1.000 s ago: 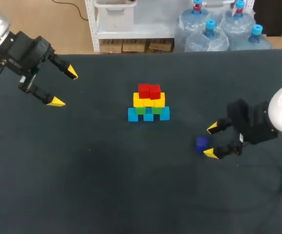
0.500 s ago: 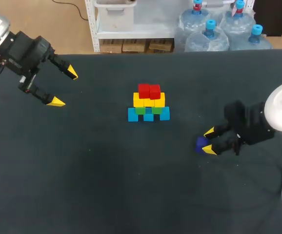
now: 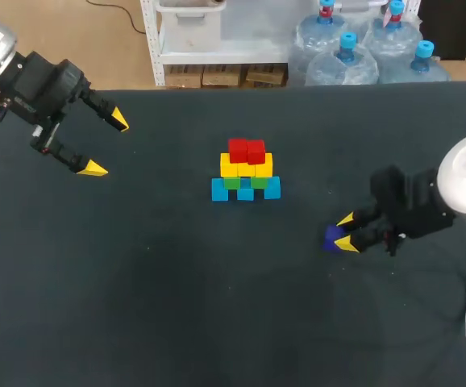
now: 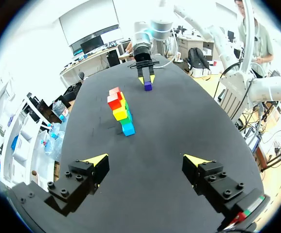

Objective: Place the blue cubes, place green cubes on the blue cubes, place the yellow cubes on the green cubes, then place the red cubes on the yellow cubes, and place purple cube on the red cubes.

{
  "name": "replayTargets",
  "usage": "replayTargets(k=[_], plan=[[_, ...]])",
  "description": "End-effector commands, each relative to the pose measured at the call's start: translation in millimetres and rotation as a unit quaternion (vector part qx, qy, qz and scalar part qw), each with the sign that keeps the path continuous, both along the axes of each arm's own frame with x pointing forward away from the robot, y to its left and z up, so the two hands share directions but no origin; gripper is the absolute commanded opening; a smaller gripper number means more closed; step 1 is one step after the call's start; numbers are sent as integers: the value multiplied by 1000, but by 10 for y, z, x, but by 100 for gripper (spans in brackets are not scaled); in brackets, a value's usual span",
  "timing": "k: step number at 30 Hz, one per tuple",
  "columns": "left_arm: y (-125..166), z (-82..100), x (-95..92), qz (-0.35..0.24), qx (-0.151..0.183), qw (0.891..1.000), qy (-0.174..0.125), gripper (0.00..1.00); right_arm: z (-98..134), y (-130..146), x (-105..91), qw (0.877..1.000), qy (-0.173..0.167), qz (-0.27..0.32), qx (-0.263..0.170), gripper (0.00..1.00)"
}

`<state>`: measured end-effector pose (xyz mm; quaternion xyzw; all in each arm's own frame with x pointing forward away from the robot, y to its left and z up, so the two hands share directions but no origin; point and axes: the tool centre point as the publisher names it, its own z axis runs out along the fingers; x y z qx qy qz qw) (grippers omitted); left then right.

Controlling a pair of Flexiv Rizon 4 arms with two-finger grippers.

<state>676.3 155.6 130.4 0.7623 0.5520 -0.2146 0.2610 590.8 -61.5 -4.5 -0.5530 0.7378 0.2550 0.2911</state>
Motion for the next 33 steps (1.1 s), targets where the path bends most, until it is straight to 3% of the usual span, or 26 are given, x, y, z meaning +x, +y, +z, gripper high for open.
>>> replayTargets(k=[1, 7, 10, 21, 33], plan=[[9, -7, -7, 0, -1, 1000, -2, 100, 86, -41, 19, 1000, 8, 13, -4, 0], [9, -7, -7, 0, -1, 1000, -2, 100, 296, -140, 63, 999, 35, 35, -6, 0], [9, -7, -7, 0, -1, 1000, -2, 100, 439, -188, 132, 998, 31, 54, -14, 0], [9, -7, -7, 0, -1, 1000, -2, 100, 1081, -255, 524, 991, -22, 125, -36, 0], [9, -7, -7, 0, -1, 1000, -2, 100, 1528, -125, 903, 982, -46, 179, -40, 0]])
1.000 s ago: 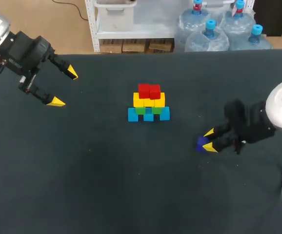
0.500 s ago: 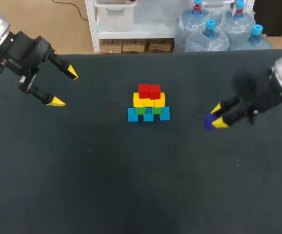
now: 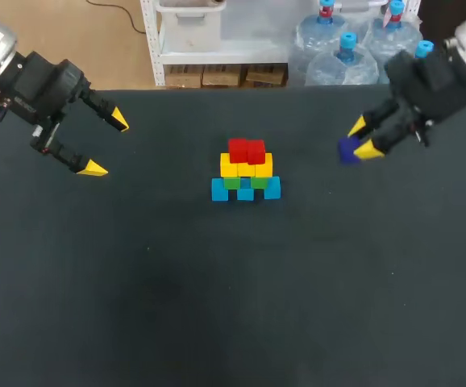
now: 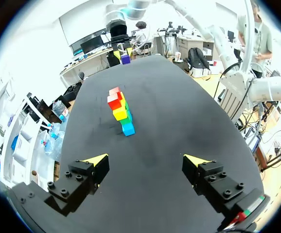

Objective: Place the blue cubes, place green cubes on the blue cubes, place the yellow cubes on the green cubes, then place the red cubes on the yellow cubes, and place purple cube on the red cubes.

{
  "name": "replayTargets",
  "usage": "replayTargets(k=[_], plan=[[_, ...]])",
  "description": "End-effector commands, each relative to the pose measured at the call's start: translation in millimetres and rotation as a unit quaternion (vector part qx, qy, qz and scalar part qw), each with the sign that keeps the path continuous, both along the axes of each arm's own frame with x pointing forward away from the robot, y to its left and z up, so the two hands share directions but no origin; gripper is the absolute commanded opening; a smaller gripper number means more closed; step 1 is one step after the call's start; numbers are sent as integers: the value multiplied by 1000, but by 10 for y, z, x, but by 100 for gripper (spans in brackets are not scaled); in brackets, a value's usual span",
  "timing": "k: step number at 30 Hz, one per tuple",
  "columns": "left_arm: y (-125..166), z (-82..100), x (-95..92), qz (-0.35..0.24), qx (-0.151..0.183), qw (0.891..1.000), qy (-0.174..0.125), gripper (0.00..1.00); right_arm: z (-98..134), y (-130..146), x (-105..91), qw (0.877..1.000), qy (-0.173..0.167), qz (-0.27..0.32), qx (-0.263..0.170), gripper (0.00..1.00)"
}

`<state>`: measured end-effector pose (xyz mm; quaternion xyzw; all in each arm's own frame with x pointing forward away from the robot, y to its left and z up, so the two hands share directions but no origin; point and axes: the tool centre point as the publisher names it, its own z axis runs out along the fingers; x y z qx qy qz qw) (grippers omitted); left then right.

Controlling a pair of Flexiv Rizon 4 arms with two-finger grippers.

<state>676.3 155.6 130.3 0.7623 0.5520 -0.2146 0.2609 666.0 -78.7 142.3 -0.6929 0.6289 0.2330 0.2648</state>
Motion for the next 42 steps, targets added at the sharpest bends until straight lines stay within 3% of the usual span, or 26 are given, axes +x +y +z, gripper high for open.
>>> replayTargets(k=[1, 9, 28, 42], plan=[[9, -7, -7, 0, -1, 1000, -2, 100, 71, 62, 183, 1000, 15, 14, 2, 0], [9, -7, -7, 0, -1, 1000, -2, 100, 135, 319, 365, 1000, 12, -4, 17, 0], [9, -7, -7, 0, -1, 1000, -2, 100, 62, 1079, 370, 998, 30, -44, 42, 0], [9, -7, -7, 0, -1, 1000, -2, 100, -2, 1381, 426, 998, 30, -46, 31, 0]])
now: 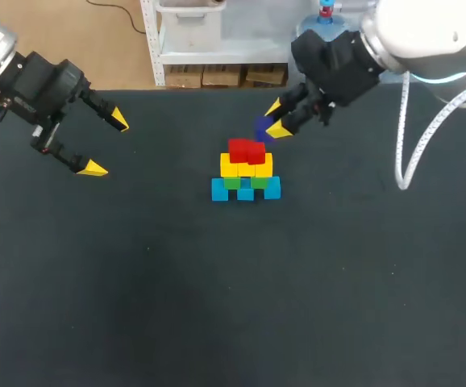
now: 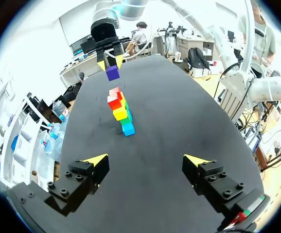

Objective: Place the blue cubes, place green cubes on the blue cubes, place the yellow cubes on the green cubes, then place the red cubes on the yellow cubes, and place purple cube on the red cubes.

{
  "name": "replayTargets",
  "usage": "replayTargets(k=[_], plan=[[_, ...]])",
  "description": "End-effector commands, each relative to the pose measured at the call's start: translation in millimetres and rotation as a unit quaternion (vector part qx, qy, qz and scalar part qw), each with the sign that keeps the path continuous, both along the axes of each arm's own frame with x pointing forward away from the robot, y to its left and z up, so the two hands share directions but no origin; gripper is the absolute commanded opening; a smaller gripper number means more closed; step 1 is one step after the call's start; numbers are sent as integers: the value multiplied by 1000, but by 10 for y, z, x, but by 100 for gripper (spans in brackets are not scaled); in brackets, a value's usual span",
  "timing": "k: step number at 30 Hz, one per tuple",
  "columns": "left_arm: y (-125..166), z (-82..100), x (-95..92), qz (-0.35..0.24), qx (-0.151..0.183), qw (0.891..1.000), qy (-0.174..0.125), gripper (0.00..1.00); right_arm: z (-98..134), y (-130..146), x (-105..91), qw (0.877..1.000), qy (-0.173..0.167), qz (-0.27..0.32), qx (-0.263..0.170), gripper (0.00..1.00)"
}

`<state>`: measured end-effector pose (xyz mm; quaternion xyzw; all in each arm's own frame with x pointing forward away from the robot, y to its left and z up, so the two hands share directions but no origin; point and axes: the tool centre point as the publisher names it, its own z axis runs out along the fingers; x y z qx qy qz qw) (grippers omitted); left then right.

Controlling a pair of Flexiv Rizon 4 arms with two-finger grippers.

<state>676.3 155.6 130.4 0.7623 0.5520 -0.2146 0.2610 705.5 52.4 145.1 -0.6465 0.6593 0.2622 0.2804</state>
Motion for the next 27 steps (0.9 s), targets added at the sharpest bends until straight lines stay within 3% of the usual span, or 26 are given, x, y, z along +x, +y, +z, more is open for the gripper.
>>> replayTargets(k=[1, 12, 27], plan=[[9, -7, -7, 0, -1, 1000, -2, 100, -34, 86, 26, 1000, 2, 0, -4, 0], [9, -7, -7, 0, -1, 1000, -2, 100, -125, 253, 54, 1000, 12, -1, -2, 0], [9, -7, -7, 0, -1, 1000, -2, 100, -189, 260, 95, 999, 17, -27, -6, 0]])
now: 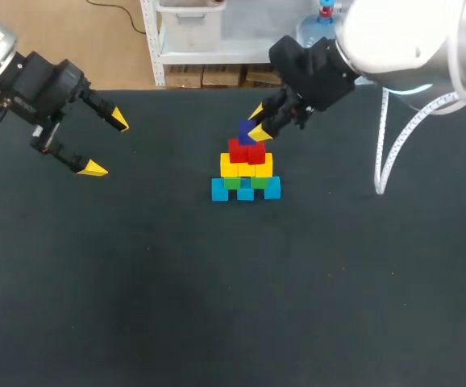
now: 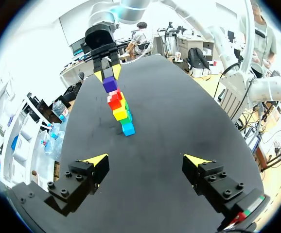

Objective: Place the blue cubes, place green cubes on the blue cubes, place the yellow cubes on the green cubes, then place the red cubes on the yellow cubes, and place purple cube on the red cubes.

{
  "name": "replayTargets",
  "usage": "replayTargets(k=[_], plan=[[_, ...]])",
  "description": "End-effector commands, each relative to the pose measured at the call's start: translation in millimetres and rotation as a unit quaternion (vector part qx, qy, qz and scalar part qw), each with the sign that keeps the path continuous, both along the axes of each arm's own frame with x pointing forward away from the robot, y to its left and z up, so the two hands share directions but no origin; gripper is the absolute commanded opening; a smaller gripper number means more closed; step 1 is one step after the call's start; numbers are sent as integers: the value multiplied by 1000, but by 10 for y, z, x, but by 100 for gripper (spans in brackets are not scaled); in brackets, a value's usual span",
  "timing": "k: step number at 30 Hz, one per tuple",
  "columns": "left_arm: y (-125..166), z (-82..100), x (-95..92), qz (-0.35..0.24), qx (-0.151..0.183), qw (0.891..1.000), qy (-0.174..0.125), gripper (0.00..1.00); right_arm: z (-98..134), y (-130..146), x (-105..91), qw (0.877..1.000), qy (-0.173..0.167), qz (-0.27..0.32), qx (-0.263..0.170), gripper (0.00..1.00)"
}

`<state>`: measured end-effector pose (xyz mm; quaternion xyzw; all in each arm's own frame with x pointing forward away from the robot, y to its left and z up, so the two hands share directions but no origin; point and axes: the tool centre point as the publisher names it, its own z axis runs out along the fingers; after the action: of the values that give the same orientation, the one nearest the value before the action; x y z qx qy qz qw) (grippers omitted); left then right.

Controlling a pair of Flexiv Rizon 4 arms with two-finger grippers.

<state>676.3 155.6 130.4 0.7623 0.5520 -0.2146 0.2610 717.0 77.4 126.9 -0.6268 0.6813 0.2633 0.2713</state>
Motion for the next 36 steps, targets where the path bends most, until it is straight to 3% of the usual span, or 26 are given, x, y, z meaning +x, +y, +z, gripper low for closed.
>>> replayTargets(k=[1, 36], plan=[[9, -7, -7, 0, -1, 1000, -2, 100, -14, 12, -23, 1000, -1, -3, -1, 0], [9, -7, -7, 0, -1, 1000, -2, 100, -93, 15, 14, 1000, 1, -6, -4, 0]])
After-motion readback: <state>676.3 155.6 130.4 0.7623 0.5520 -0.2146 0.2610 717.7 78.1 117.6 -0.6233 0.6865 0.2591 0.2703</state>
